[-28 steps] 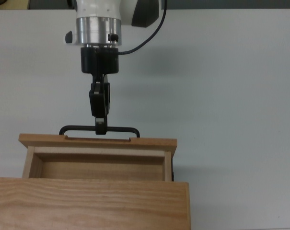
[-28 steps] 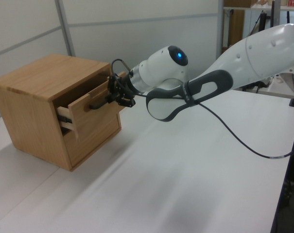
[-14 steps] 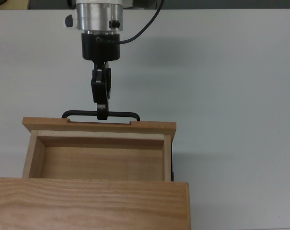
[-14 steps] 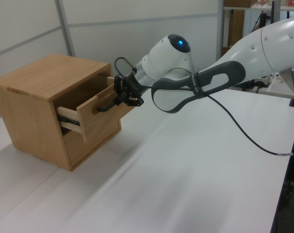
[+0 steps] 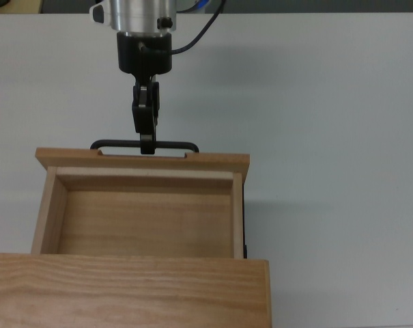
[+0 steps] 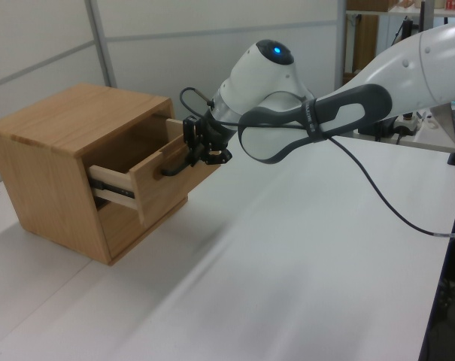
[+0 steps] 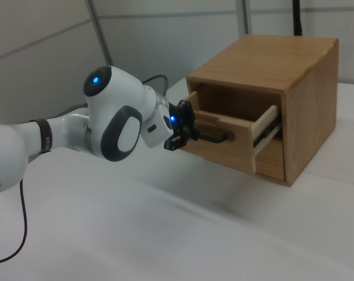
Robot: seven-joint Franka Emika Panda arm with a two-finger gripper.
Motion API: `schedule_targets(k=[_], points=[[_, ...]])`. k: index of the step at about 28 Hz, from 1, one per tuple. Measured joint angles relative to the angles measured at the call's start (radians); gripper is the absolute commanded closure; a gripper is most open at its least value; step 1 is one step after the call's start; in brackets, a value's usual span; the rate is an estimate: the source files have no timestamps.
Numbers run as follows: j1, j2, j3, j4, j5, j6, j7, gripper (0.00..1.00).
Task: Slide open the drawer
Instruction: 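Pull the handle straight out, sliding the upper drawer out of the cabinet, then open the gripper to release the handle and lift away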
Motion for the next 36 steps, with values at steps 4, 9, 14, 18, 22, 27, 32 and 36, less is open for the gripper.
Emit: schedule_targets(k=[4, 9, 14, 18, 22, 27, 32, 36], points=[[0.001, -0.019, 0.002, -0.004, 0.0, -0.083, 0.0, 1.0], [0.001, -0.031, 0.002, -0.007, 0.0, -0.14, 0.0, 1.0], [0.001, -0.049, 0.001, -0.007, 0.0, -0.191, 0.0, 1.0], [0.0, -0.07, -0.002, -0.007, 0.0, -0.247, 0.0, 1.0], [0.0, -0.095, -0.003, -0.006, 0.0, -0.311, 0.0, 1.0], [0.0, -0.121, -0.003, -0.006, 0.0, -0.39, 0.0, 1.0], [0.001, -0.142, -0.003, 0.0, 0.0, -0.464, 0.0, 1.0], [0.0, -0.144, -0.003, 0.014, 0.0, -0.489, 0.0, 1.0]])
